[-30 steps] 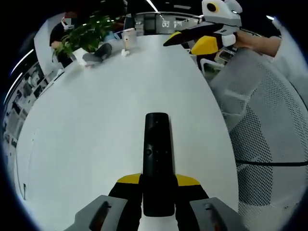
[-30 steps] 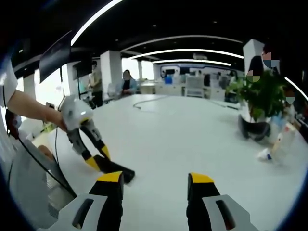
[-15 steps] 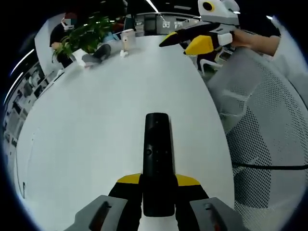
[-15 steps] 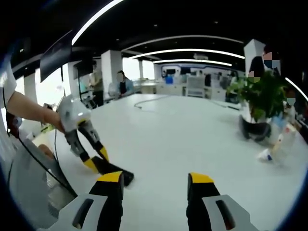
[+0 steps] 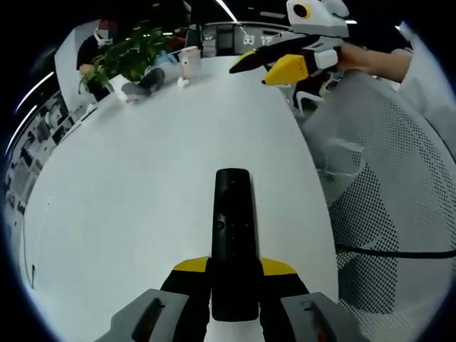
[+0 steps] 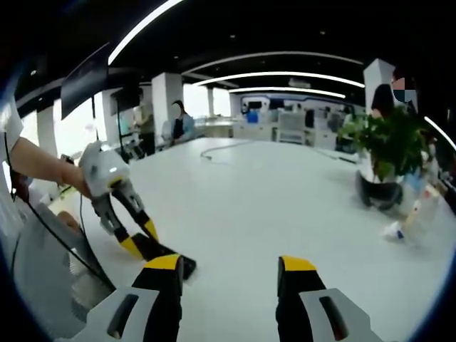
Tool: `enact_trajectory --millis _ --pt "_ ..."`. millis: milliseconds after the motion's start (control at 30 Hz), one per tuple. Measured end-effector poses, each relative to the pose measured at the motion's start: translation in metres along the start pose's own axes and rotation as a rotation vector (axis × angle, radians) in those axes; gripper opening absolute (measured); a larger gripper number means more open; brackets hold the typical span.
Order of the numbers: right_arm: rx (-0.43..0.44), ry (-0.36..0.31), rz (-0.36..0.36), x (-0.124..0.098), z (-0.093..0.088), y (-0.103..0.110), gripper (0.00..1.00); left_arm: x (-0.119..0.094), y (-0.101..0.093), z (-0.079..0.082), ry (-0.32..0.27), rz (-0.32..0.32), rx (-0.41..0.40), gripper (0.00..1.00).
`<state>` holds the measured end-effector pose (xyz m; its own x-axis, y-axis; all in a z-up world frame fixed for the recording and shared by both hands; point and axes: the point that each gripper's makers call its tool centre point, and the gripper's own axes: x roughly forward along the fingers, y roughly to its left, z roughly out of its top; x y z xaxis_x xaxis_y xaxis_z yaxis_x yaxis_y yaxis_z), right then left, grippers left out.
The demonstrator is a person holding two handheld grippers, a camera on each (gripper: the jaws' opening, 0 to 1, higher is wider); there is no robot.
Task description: Press the specified remote control buttons in sequence, fully releasing each button before pressing the next.
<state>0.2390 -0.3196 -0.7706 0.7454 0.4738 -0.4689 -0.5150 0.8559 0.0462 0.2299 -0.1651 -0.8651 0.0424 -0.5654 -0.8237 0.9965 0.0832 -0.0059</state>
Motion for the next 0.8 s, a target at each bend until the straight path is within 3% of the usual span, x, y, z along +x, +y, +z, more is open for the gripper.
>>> enact_trajectory --millis 800 --pt "-0.043 0.046 0.036 0.003 -0.006 0.009 0.5 0.0 -0.021 0.002 -0.046 0.011 -0.019 0.24"
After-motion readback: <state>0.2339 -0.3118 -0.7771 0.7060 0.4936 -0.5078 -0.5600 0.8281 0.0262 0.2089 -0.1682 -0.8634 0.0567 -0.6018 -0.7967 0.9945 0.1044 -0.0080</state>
